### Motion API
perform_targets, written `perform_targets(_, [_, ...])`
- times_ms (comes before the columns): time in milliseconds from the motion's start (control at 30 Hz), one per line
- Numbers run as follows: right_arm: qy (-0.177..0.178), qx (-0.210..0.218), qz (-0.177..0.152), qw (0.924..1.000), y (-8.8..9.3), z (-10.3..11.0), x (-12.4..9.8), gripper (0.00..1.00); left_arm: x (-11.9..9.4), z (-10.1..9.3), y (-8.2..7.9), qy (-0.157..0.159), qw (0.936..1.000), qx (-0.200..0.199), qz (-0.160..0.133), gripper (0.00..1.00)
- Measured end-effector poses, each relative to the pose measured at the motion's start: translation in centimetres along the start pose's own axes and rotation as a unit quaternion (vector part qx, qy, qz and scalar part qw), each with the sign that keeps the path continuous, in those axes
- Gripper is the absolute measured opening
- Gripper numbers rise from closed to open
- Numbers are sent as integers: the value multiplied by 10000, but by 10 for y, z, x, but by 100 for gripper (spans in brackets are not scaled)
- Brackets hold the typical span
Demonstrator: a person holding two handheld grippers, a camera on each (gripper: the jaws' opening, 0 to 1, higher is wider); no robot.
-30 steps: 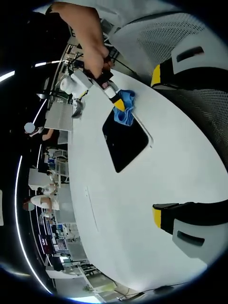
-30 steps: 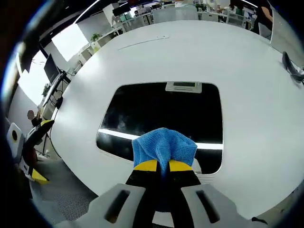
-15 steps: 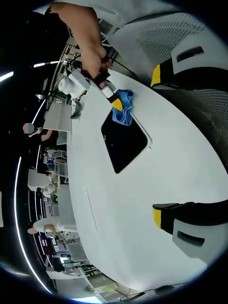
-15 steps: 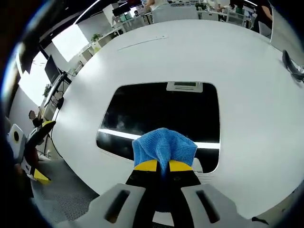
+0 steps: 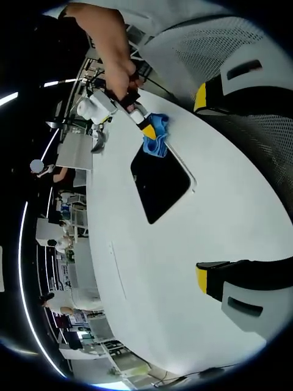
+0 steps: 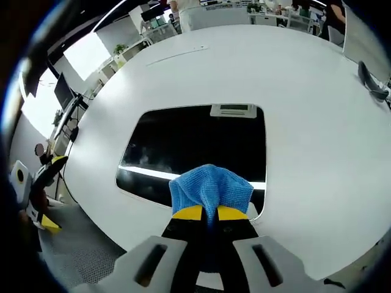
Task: Wipe the mirror surface with the cleaning cloth until all visible marks leave the cleaned area.
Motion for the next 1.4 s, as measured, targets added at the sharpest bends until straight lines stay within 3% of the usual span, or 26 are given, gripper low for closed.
perform_targets(533, [122,78,-13,9999,1,-15,-5,1,0,0,0,21,10000,1,1,99])
perform_targets(1400, [129,104,-33,9999,-3,-15,-2,1,0,0,1,16,10000,0,21,99])
Point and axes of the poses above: the point that each gripper's makers call its tool centre point, and the gripper's own axes: x roughly forward along the fingers, z roughly to its left, y roughly out of its underside, the point moved 9 cm from there along -x, roughly backward along the fingers, and after that the axes turned 5 degrees about -z, right-handed, at the moved point
